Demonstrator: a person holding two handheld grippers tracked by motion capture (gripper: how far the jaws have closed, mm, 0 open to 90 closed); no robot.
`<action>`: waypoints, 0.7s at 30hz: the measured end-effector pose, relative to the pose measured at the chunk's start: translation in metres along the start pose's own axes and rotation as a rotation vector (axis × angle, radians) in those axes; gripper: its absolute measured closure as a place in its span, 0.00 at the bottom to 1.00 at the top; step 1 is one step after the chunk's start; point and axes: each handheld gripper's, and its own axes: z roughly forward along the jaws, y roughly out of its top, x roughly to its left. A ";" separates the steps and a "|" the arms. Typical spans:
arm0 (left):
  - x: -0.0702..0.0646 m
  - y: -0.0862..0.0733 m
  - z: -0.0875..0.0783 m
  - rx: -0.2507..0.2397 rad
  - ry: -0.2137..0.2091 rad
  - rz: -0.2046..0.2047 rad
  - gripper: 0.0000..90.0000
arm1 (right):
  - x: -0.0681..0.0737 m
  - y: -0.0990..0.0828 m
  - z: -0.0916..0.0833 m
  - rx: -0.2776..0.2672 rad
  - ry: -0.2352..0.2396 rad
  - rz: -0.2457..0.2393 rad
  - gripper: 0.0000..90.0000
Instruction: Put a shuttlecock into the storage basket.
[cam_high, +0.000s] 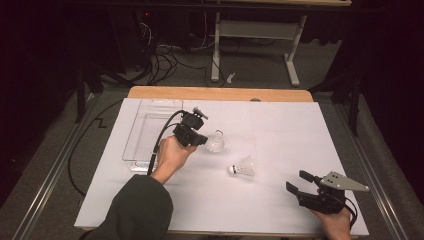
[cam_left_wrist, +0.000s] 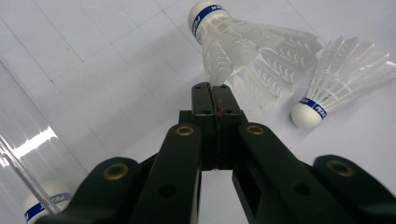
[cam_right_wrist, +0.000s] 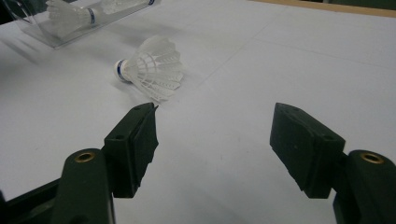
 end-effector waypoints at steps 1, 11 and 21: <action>0.000 0.000 0.000 -0.002 -0.002 0.000 1.00 | 0.000 0.000 0.000 -0.001 0.000 0.002 0.36; 0.001 -0.003 -0.009 -0.007 -0.005 0.004 1.00 | 0.000 0.000 0.000 -0.001 0.000 0.004 0.36; 0.004 -0.006 -0.019 -0.027 0.016 -0.004 1.00 | 0.000 0.000 0.000 0.000 0.000 0.003 0.36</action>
